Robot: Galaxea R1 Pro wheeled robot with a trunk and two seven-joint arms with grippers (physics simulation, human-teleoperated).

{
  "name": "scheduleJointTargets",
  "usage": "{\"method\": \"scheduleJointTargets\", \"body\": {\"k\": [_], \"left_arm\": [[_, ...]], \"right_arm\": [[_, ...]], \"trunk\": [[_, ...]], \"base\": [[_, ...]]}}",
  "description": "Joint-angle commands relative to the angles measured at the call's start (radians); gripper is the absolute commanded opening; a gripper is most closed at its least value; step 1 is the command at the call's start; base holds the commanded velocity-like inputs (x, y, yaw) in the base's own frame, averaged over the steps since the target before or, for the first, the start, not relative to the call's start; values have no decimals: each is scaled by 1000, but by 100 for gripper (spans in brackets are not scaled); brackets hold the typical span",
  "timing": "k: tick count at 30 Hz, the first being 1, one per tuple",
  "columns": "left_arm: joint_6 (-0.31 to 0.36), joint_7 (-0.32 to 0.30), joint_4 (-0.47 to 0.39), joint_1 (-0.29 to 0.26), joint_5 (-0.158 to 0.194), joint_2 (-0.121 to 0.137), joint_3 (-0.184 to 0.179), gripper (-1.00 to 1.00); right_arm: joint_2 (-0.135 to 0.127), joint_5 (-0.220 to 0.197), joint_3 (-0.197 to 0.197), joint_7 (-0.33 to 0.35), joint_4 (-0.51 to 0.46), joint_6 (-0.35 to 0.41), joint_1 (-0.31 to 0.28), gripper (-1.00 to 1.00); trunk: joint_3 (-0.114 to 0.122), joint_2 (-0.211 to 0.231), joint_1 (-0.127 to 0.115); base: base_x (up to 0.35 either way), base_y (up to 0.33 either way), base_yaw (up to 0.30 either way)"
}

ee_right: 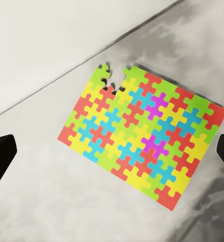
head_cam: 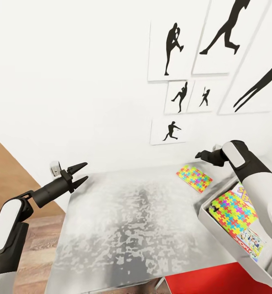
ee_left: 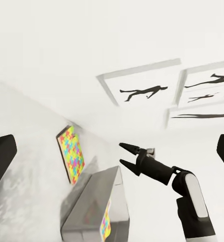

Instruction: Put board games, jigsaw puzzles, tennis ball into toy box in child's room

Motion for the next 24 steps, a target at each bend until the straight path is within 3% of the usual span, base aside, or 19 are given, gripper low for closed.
{"method": "scheduleJointTargets", "body": {"k": [1,13,24], "left_arm": [[5,1,0,-1,1,0,1,100],[5,0,-1,-1,1,0,1,100],[5,0,-2,-1,1,-1,1,100]], "right_arm": [[-2,-11,6,-9,-1,1,-2,100],[-4,2,7,-15,23,1,-59,100],[-6,129,6,-10,103,-14,-96,100]], "trunk": [[-3,-2,1],[-22,-2,1],[-40,-2,1]], "base": [[0,0,0],[0,0,0],[0,0,0]]}}
